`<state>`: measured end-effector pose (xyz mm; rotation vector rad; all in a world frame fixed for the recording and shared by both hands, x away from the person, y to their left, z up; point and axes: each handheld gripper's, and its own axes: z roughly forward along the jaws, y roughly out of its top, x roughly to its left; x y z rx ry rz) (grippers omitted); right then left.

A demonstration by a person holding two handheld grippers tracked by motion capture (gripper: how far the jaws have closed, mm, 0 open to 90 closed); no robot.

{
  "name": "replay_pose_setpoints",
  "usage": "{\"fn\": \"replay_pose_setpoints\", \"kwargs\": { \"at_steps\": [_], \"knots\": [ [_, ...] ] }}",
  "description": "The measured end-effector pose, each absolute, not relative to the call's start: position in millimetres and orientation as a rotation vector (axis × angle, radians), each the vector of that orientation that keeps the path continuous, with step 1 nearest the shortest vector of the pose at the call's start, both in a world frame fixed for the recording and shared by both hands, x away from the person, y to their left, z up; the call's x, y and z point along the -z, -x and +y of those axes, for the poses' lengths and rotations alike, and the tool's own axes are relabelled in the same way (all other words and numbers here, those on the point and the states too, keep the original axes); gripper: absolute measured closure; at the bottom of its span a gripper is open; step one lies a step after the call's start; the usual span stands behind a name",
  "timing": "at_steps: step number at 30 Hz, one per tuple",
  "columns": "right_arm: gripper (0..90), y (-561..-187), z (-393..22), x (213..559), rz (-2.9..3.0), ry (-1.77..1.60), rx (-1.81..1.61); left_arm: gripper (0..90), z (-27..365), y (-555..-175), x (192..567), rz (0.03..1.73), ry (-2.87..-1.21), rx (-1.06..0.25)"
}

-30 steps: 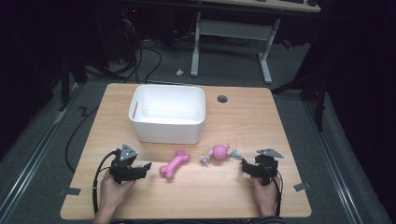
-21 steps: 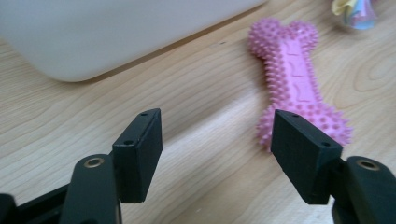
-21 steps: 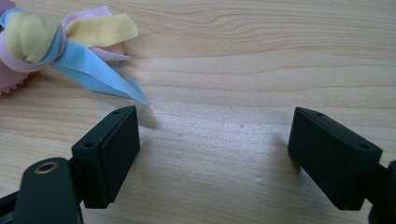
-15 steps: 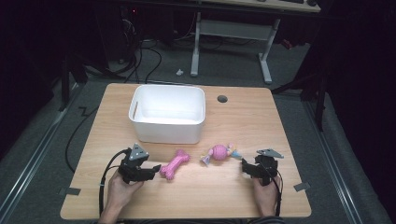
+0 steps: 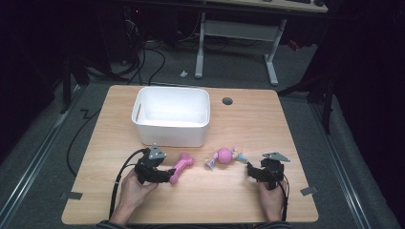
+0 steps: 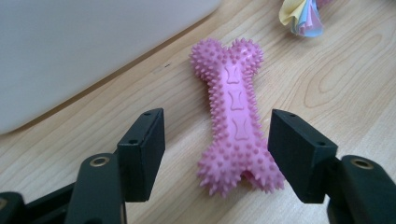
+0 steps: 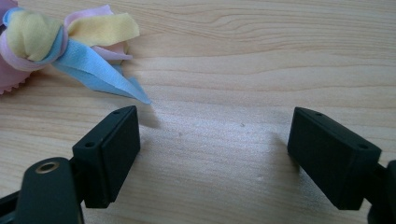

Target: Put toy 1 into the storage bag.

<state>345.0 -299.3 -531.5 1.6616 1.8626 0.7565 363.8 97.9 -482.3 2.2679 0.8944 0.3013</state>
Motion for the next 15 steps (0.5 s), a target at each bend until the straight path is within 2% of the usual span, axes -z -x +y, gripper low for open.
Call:
{"fn": "replay_pose_setpoints", "kwargs": {
  "at_steps": [15],
  "knots": [
    [17.1, -344.7, -299.0, 531.6, 1.862, -1.662, -0.757, 37.2, 65.7, -379.1, 489.2, 0.923, -2.357, -0.256]
  ]
}}
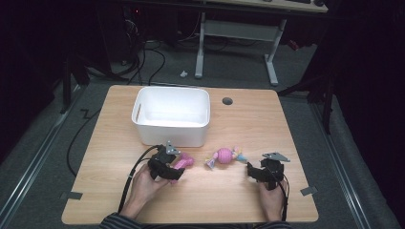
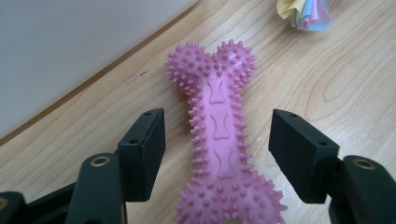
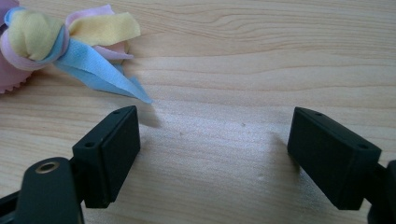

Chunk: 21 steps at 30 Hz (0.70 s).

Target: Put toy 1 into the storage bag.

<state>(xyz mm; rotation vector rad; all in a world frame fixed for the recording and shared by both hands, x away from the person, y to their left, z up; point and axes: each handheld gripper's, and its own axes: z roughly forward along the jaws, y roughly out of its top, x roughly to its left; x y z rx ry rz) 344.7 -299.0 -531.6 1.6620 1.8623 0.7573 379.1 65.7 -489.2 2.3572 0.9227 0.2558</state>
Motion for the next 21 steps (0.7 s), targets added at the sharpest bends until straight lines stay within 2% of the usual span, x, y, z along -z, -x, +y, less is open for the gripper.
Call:
{"fn": "replay_pose_setpoints", "kwargs": {
  "at_steps": [21],
  "knots": [
    [17.1, -344.6, -298.9, 531.6, 1.866, -1.658, -0.761, 45.5, 53.1, -386.3, 506.3, 0.969, -2.397, -0.235]
  ]
}}
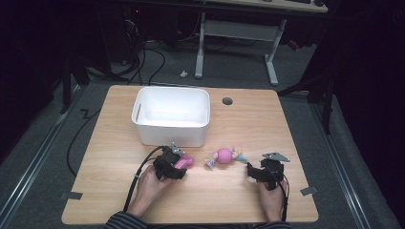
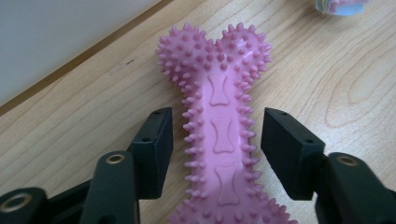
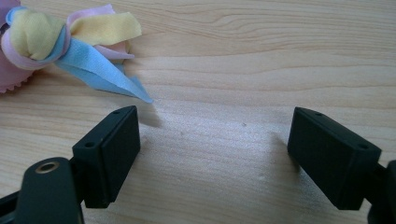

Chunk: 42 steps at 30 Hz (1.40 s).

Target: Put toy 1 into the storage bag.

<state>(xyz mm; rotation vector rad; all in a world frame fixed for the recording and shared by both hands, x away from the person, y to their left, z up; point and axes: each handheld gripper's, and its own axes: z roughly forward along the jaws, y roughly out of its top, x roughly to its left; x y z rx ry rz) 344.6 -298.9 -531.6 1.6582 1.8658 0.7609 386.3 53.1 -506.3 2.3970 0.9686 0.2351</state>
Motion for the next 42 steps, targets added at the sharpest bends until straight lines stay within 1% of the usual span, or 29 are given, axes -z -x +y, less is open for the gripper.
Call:
{"fn": "replay_pose_setpoints", "kwargs": {
  "at_steps": [3, 6, 8, 10, 16, 22, 32, 42],
  "knots": [
    [17.1, -344.6, -298.9, 531.6, 1.866, -1.658, -0.761, 46.8, 51.8, -386.4, 507.3, 0.967, -2.4, -0.244],
    [17.1, -344.6, -298.9, 531.6, 1.865, -1.658, -0.761, 50.8, 50.3, -386.0, 508.4, 0.967, -2.404, -0.248],
    [17.1, -344.6, -298.9, 531.6, 1.866, -1.659, -0.761, 51.6, 49.4, -384.9, 508.7, 0.961, -2.41, -0.258],
    [17.1, -344.6, -298.9, 531.6, 1.866, -1.658, -0.761, 55.4, 49.1, -383.9, 508.6, 0.954, -2.415, -0.277],
    [17.1, -344.6, -298.9, 531.6, 1.866, -1.659, -0.761, 58.0, 50.4, -382.6, 508.4, 0.952, -2.403, -0.273],
    [17.1, -344.6, -298.8, 531.6, 1.866, -1.658, -0.761, 58.4, 51.3, -379.4, 507.6, 0.924, -2.414, -0.281],
    [17.1, -344.5, -298.7, 531.6, 1.866, -1.658, -0.76, 58.7, 60.7, -368.9, 498.1, 0.894, -2.341, -0.31],
    [17.1, -344.5, -298.7, 531.6, 1.866, -1.658, -0.761, 58.6, 69.4, -365.9, 488.3, 0.876, -2.31, -0.256]
  ]
}}
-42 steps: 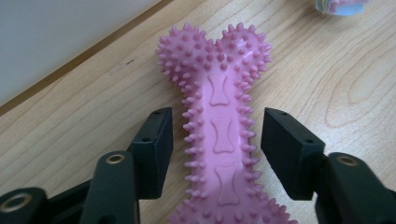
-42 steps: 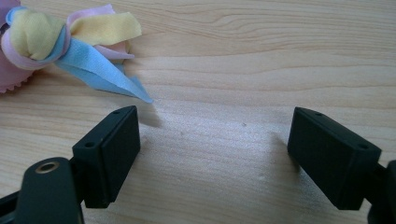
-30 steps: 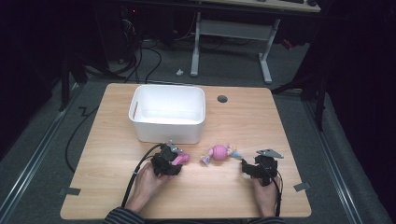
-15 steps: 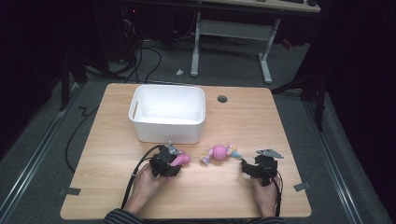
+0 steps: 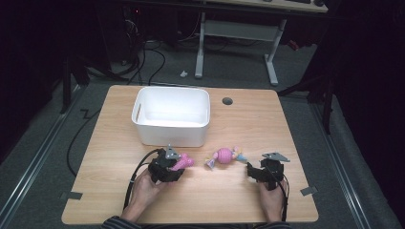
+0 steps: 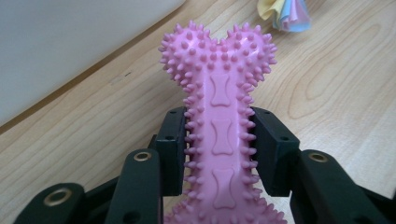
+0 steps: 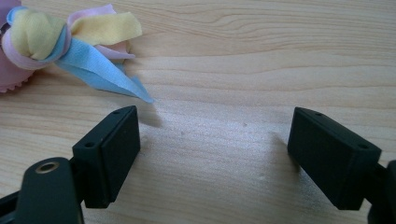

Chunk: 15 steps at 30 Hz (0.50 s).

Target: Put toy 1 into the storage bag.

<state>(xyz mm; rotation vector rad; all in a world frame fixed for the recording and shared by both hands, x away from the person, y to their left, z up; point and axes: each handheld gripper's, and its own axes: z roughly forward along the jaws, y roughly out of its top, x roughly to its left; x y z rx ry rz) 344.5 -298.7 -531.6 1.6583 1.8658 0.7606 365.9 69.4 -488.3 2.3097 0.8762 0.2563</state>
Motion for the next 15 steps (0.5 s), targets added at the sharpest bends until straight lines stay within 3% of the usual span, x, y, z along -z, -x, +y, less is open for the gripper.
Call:
{"fn": "replay_pose_setpoints", "kwargs": {
  "at_steps": [15],
  "knots": [
    [17.1, -344.5, -298.7, 531.6, 1.866, -1.658, -0.761, 58.7, 91.3, -364.5, 467.4, 0.878, -2.257, -0.216]
  ]
}}
